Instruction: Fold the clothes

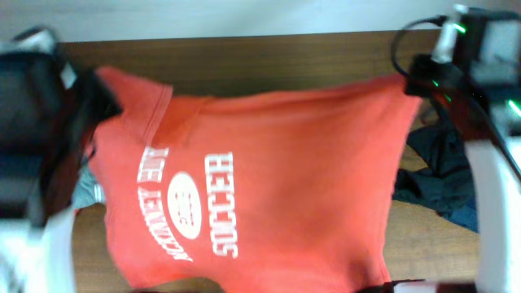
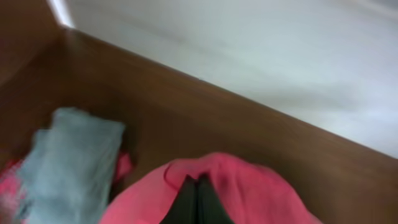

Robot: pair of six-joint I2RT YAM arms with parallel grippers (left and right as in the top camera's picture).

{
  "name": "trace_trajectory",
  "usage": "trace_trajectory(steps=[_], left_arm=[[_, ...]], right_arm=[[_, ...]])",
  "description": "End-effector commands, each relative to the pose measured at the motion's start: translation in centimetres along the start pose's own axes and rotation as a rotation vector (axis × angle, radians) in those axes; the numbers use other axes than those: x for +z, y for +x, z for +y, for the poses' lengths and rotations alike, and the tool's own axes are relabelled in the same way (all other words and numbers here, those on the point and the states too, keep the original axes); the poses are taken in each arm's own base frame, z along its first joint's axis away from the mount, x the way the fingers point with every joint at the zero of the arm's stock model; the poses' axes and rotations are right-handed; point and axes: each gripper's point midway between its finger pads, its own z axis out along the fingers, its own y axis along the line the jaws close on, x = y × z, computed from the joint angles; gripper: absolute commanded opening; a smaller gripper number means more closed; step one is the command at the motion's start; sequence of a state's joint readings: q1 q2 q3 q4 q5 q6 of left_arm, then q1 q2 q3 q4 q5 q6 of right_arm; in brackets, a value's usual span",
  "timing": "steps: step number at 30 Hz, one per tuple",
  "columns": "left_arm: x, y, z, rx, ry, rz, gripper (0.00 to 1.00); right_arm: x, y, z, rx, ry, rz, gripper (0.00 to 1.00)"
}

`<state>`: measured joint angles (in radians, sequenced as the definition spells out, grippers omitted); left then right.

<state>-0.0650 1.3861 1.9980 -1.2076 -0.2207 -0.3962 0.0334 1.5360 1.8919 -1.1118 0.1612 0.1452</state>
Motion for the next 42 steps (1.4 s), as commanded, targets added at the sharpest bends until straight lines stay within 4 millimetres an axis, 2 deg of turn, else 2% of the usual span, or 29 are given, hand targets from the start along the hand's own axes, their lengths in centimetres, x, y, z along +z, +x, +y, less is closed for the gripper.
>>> trace_trajectory(steps=[1, 2, 4, 6, 8, 10, 11, 13, 15, 17, 18, 19, 22, 23, 26, 27, 30, 31, 34, 36, 39, 42], left_arm=[[8.4, -0.1, -2.8, 0.123, 0.029, 0.051, 0.00], [10.4, -0.6, -3.5, 0.147, 0.040, 0.037, 0.00], [12.4, -1.5, -4.3, 0.152, 0.067, 0.011, 0.00], [13.0, -3.2, -5.0, 0.130, 0.130, -0.026, 0.00], [12.2, -5.7, -4.8, 0.107, 0.163, -0.089, 0.00], [9.7, -9.3, -3.8, 0.107, 0.178, -0.186, 0.00], [8.4, -10.5, -3.4, 0.121, 0.188, -0.215, 0.00], [6.3, -11.3, -2.4, 0.123, 0.180, -0.223, 0.00], [5.5, -10.3, -2.0, 0.122, 0.178, -0.174, 0.00], [5.7, -7.6, -1.8, 0.126, 0.173, -0.061, 0.00], [5.9, -7.1, -1.7, 0.127, 0.169, -0.038, 0.00], [6.9, -3.5, -1.1, 0.131, 0.142, 0.106, 0.00], [8.8, 2.0, -0.4, 0.143, 0.102, 0.331, 0.00], [9.9, 4.6, -0.1, 0.161, 0.084, 0.437, 0.00], [11.9, 9.5, 0.7, 0.213, 0.060, 0.623, 0.00], [13.0, 12.7, 1.4, 0.241, 0.044, 0.737, 0.00], [14.0, 17.5, 2.9, 0.276, 0.022, 0.906, 0.00], [14.1, 19.4, 3.5, 0.289, 0.015, 0.970, 0.00], [13.8, 22.8, 4.8, 0.300, -0.002, 1.084, 0.00], [13.2, 24.3, 5.4, 0.305, -0.010, 1.146, 0.00], [11.9, 25.5, 6.1, 0.308, -0.029, 1.222, 0.00], [10.8, 25.7, 6.7, 0.320, -0.060, 1.266, 0.00]], right_arm=[[5.0, -0.8, 0.1, -0.009, 0.036, 0.018, 0.04], [5.8, -1.8, 0.3, 0.013, 0.032, -0.009, 0.04], [5.7, -3.8, 0.5, 0.032, 0.025, -0.068, 0.04], [3.5, -6.9, 0.3, 0.052, 0.019, -0.171, 0.04], [1.3, -9.1, -0.4, 0.072, 0.022, -0.239, 0.04], [-2.2, -11.4, -1.8, 0.094, 0.031, -0.320, 0.04], [-3.3, -11.8, -2.3, 0.101, 0.037, -0.334, 0.04], [-4.5, -11.5, -3.1, 0.096, 0.053, -0.320, 0.04], [-4.1, -9.9, -3.6, 0.085, 0.066, -0.255, 0.04], [-2.8, -7.4, -3.7, 0.068, 0.080, -0.143, 0.04], [-2.4, -6.7, -3.7, 0.064, 0.084, -0.110, 0.04], [-0.8, -3.9, -3.8, 0.046, 0.100, 0.012, 0.04], [2.2, 0.9, -4.0, -0.001, 0.123, 0.225, 0.04], [3.9, 3.2, -4.0, -0.026, 0.130, 0.321, 0.04], [6.3, 7.0, -4.2, -0.052, 0.142, 0.464, 0.04], [7.6, 9.6, -4.4, -0.063, 0.150, 0.554, 0.04], [9.1, 14.1, -4.8, -0.077, 0.164, 0.687, 0.04], [9.6, 16.2, -5.1, -0.082, 0.171, 0.745, 0.04], [9.9, 19.1, -5.8, -0.079, 0.183, 0.829, 0.04], [9.9, 20.8, -6.4, -0.069, 0.193, 0.880, 0.04], [9.7, 22.3, -7.1, -0.055, 0.204, 0.930, 0.04], [9.3, 23.1, -7.9, -0.035, 0.213, 0.964, 0.04]])
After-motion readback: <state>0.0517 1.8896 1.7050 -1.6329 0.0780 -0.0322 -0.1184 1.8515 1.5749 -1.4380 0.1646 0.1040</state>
